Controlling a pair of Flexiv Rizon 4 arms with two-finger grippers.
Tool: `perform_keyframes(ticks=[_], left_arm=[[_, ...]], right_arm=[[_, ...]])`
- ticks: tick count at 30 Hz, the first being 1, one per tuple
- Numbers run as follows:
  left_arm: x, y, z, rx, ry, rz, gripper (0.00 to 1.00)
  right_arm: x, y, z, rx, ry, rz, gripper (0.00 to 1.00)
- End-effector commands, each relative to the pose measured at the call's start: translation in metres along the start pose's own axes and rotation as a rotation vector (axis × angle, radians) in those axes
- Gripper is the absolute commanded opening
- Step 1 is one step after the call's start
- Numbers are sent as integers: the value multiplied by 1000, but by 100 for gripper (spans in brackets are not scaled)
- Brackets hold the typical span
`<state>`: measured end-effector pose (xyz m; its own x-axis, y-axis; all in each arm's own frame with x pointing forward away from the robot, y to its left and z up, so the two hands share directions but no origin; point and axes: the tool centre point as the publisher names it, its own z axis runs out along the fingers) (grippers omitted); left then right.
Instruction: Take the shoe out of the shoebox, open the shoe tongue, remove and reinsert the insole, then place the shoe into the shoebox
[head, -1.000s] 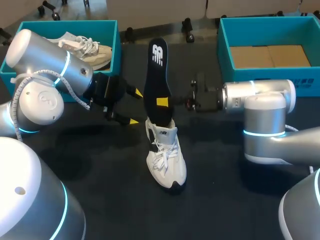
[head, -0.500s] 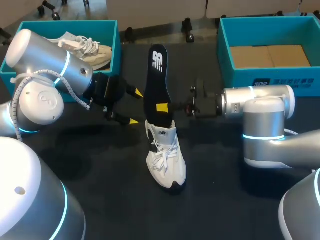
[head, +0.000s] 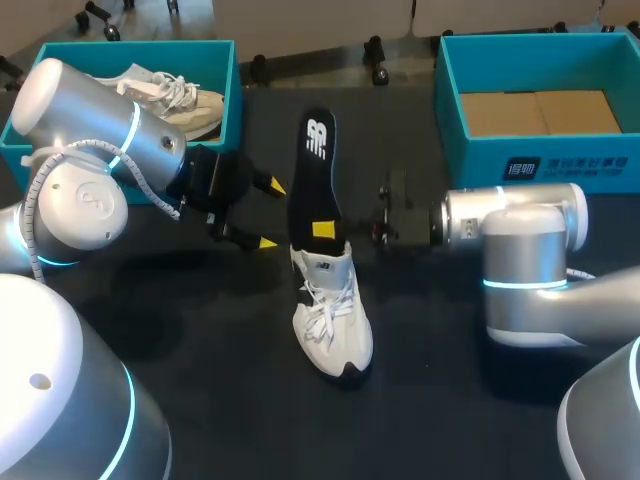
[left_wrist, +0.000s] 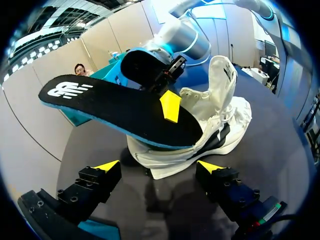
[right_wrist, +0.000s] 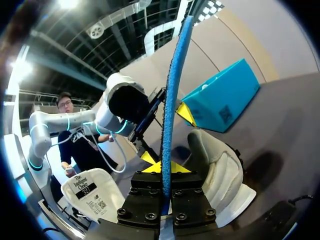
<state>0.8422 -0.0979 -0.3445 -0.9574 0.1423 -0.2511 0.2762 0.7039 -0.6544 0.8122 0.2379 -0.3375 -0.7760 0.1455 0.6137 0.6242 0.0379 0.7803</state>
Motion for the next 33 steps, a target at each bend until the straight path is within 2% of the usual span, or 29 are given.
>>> perform_keyframes(ticks=[1,6,10,13,19,30,33], left_arm=[[0,0,1,-4,0,0,100],[0,0,1,-4,0,0,100],[0,0,1,-4,0,0,100],[0,0,1,-4,0,0,100],[0,0,1,-4,0,0,100],[0,0,1,-4,0,0,100],[0,0,1,-4,0,0,100]], right_arm=[[4,-10,4,-12,-11,7,0],[6,-12,5,-16,-13,15,0],[8,-6,2,-15,-29,10,0],[9,-1,0,-7,-39,3,15],[10,6,-3,4,-44,-8,20],[9,24,-12,46,-51,-32,20],[5,27,-13,68,-33,-23,16]])
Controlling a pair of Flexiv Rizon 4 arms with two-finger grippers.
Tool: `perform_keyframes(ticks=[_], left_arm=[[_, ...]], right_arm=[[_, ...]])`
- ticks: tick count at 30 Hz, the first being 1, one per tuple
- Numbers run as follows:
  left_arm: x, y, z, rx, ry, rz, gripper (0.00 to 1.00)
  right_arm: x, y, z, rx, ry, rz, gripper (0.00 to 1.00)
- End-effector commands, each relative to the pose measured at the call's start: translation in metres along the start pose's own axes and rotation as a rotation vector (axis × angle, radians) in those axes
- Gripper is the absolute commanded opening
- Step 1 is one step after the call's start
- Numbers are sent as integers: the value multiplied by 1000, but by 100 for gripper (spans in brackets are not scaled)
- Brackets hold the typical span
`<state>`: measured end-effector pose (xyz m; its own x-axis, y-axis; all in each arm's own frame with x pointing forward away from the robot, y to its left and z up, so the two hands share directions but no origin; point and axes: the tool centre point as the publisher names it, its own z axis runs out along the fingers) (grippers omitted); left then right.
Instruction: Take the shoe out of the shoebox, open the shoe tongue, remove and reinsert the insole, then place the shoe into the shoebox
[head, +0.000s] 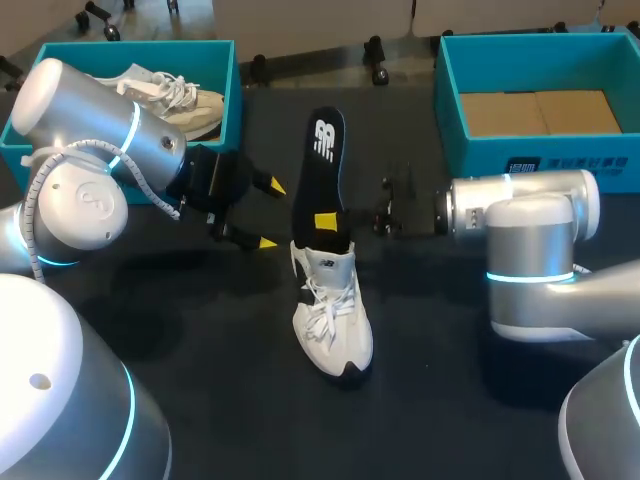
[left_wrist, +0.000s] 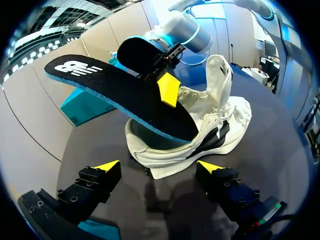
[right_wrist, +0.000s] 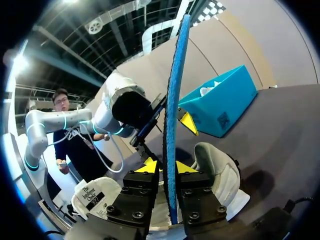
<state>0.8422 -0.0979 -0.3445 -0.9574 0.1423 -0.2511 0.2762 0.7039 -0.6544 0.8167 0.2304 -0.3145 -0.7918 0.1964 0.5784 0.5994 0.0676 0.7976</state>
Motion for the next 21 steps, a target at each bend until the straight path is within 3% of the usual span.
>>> perform_keyframes(ticks=[1,2,21], left_arm=[[0,0,1,-4,0,0,100],[0,0,1,-4,0,0,100],[0,0,1,-4,0,0,100]], right_arm=[[-6,7,-3,48,26,14,14],[-8,7,-3,61,30,24,0],[0,-21,9,131,46,127,0]])
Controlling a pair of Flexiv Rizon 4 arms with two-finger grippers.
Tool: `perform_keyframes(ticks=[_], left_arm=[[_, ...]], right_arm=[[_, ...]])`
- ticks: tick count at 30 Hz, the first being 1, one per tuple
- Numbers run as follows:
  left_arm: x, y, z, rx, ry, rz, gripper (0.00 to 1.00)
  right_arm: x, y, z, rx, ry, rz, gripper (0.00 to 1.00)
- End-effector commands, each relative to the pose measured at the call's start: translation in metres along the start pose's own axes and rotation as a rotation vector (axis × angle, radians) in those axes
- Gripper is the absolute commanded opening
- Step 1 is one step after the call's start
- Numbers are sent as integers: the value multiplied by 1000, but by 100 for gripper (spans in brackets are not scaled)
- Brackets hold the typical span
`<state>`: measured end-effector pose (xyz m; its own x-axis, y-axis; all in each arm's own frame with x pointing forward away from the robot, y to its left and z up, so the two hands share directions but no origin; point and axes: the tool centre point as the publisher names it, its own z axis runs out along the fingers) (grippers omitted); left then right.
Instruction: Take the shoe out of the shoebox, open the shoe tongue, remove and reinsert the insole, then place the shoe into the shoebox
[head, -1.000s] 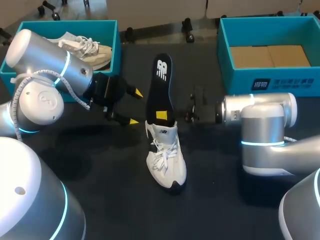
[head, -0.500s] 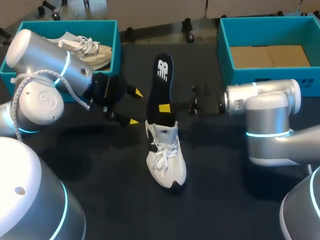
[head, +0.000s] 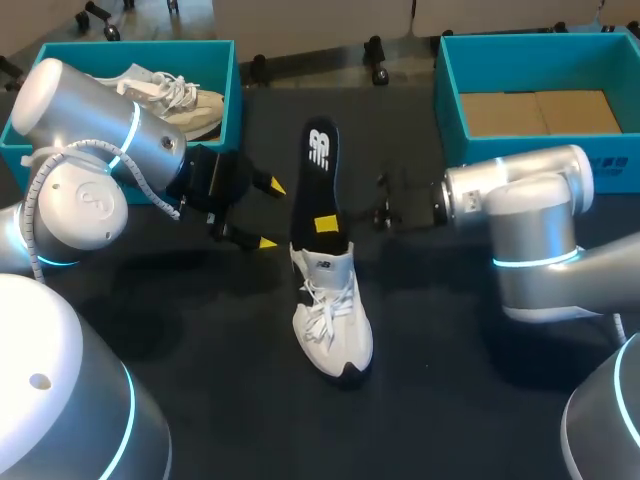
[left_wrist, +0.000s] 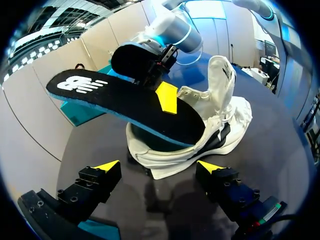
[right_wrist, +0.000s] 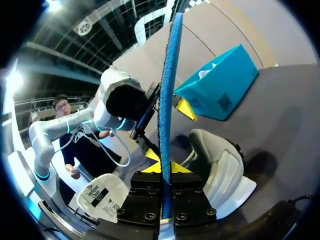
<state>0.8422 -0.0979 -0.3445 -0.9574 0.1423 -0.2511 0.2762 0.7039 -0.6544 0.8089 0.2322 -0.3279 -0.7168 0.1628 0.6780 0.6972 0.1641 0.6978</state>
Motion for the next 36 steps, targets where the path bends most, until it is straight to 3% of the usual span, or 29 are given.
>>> perform_keyframes(ticks=[1,12,16,20,24,33,36], left_arm=[[0,0,1,-4,0,0,100],[0,0,1,-4,0,0,100],[0,0,1,-4,0,0,100],[0,0,1,-4,0,0,100],[0,0,1,-4,0,0,100],[0,0,1,-4,0,0,100],[0,0,1,-4,0,0,100]], right_arm=[[1,-7,9,9,-2,13,0],[4,-24,13,8,-9,54,0],[6,-17,7,14,-31,41,0],[6,-7,3,25,-45,21,13],[5,0,1,31,-49,4,14],[-1,14,-3,50,-51,-20,10],[-2,15,-4,60,-49,-17,0]])
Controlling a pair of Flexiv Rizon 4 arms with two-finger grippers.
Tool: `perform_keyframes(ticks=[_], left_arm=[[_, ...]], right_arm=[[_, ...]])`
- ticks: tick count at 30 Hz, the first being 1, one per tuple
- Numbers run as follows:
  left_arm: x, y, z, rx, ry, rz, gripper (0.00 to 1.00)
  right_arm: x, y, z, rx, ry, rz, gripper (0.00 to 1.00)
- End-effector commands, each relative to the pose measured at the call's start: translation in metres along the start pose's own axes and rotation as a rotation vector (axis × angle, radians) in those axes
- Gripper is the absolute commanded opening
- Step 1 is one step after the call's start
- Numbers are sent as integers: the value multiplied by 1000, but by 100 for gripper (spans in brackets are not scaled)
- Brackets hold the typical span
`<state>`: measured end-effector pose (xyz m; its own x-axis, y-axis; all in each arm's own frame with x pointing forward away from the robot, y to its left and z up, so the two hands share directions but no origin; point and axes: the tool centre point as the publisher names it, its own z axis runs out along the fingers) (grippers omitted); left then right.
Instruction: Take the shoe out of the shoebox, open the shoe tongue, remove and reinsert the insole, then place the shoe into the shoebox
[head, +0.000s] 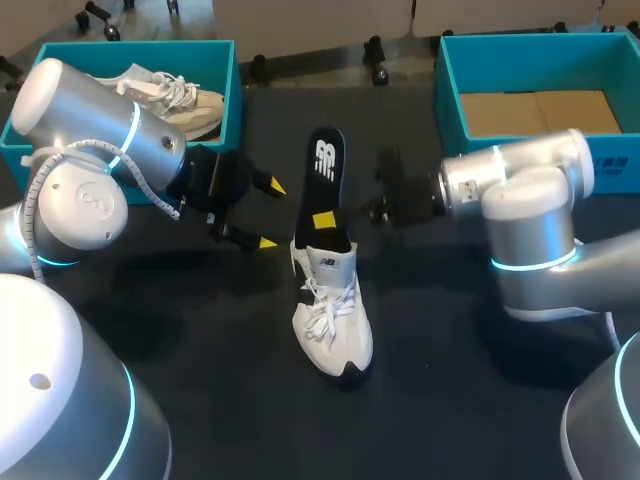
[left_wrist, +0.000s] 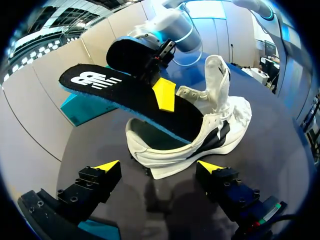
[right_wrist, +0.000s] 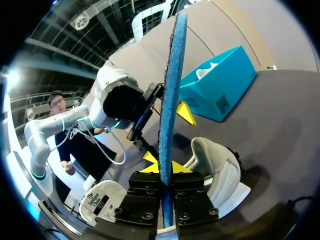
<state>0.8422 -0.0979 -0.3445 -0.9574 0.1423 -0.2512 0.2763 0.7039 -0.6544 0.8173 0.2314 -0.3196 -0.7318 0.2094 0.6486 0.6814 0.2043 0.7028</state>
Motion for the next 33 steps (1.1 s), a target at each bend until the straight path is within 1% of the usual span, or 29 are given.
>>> perform_keyframes(ticks=[1,4,8,14,24,28,33], left_arm=[[0,0,1,-4,0,0,100],[0,0,1,-4,0,0,100],[0,0,1,-4,0,0,100],[0,0,1,-4,0,0,100],[0,0,1,-4,0,0,100],[0,0,1,-4,0,0,100],[0,0,1,-4,0,0,100]], right_arm=[[-3,3,-2,30,6,8,0],[-6,1,0,66,11,26,0],[-8,-7,2,124,14,42,0],[-5,-17,11,163,27,62,0],[1,-38,27,129,31,105,0],[4,-39,26,125,23,110,0],[7,-31,17,132,-13,94,0]])
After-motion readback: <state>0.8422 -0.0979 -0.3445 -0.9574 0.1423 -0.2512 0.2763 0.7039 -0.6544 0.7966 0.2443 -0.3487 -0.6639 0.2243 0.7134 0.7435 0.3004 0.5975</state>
